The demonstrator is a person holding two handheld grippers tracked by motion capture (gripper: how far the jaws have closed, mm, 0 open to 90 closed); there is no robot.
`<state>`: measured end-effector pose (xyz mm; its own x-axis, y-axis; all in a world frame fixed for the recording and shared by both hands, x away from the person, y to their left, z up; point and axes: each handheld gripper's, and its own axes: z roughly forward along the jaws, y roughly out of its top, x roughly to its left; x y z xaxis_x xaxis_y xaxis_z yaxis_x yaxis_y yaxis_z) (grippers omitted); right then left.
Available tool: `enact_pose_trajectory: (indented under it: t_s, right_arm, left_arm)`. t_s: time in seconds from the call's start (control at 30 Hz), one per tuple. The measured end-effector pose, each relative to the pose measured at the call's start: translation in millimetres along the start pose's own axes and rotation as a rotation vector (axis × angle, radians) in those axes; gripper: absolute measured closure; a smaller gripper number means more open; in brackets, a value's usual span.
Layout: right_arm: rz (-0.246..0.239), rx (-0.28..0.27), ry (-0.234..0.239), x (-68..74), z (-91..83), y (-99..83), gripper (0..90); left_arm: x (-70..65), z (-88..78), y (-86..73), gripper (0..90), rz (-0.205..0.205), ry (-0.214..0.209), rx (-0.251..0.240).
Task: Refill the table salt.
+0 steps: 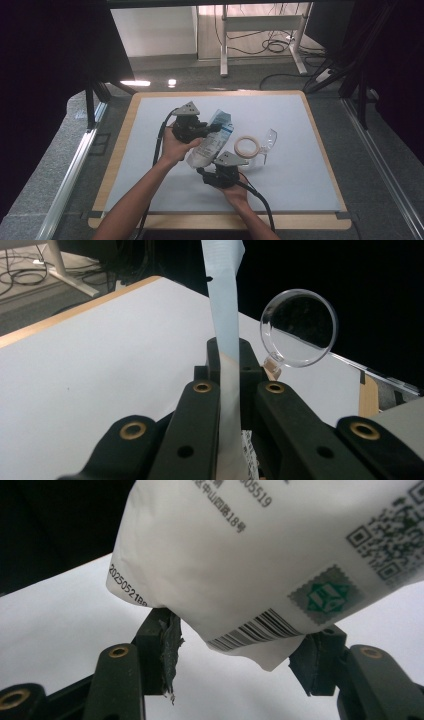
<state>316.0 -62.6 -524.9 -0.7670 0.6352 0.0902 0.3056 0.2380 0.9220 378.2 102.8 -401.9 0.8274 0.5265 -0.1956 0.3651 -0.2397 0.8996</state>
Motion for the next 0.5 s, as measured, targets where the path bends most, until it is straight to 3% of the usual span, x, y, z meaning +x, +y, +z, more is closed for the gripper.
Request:
enact_pose_trajectory:
  t_s: [0.5]
  right_arm:
    - [0.044,-0.032,-0.041,-3.8,-6.6,-1.4,44.1]
  left_arm:
    - [-4.6,16.8,10.4,90.0,0.035,-0.026,0.035]
